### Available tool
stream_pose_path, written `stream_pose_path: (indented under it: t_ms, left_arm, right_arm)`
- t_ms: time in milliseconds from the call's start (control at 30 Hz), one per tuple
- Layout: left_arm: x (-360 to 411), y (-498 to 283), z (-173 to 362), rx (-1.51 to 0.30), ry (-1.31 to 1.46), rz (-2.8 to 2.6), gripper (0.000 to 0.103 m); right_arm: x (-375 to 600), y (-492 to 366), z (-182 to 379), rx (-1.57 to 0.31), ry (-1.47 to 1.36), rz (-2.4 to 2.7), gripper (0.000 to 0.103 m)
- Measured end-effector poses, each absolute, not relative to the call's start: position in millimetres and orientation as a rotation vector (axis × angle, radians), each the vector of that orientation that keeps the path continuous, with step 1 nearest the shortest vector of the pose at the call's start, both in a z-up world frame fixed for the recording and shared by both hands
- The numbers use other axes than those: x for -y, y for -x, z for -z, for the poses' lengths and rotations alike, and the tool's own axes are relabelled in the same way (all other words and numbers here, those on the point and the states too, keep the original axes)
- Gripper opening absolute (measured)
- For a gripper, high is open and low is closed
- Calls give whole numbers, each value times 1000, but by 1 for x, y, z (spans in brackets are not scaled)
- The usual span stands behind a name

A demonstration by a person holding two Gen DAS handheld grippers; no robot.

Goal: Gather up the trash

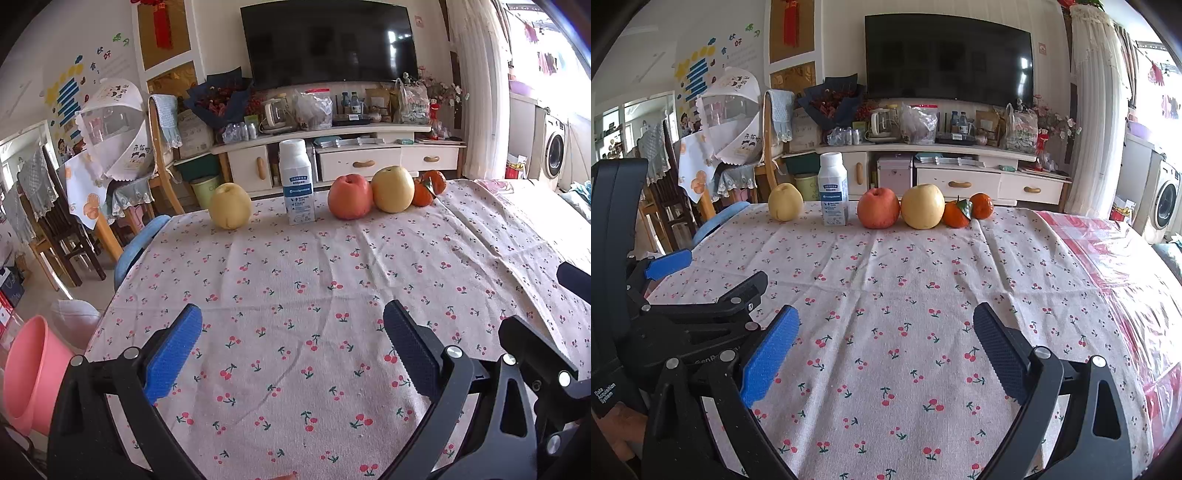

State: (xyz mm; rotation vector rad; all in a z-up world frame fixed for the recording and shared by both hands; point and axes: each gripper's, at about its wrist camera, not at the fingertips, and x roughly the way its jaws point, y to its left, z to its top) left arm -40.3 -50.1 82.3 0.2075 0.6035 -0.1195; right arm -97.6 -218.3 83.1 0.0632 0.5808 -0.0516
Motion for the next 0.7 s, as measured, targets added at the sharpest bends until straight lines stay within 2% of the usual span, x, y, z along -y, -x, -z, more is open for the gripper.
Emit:
stream_pose_path:
  t_ms: [300, 433, 700]
  left_arm:
    - [54, 40, -74, -596, -215, 132, 99]
    - [58, 27, -58, -680, -235, 108, 99]
    - [46, -5, -26, -878, -100, 80, 99]
  right_arm:
    - [222, 94, -81, -601, -82, 56, 94]
    - [229, 84, -76, -645, -98, 79, 94]
    - [257, 60, -46, -805, -200, 159, 94]
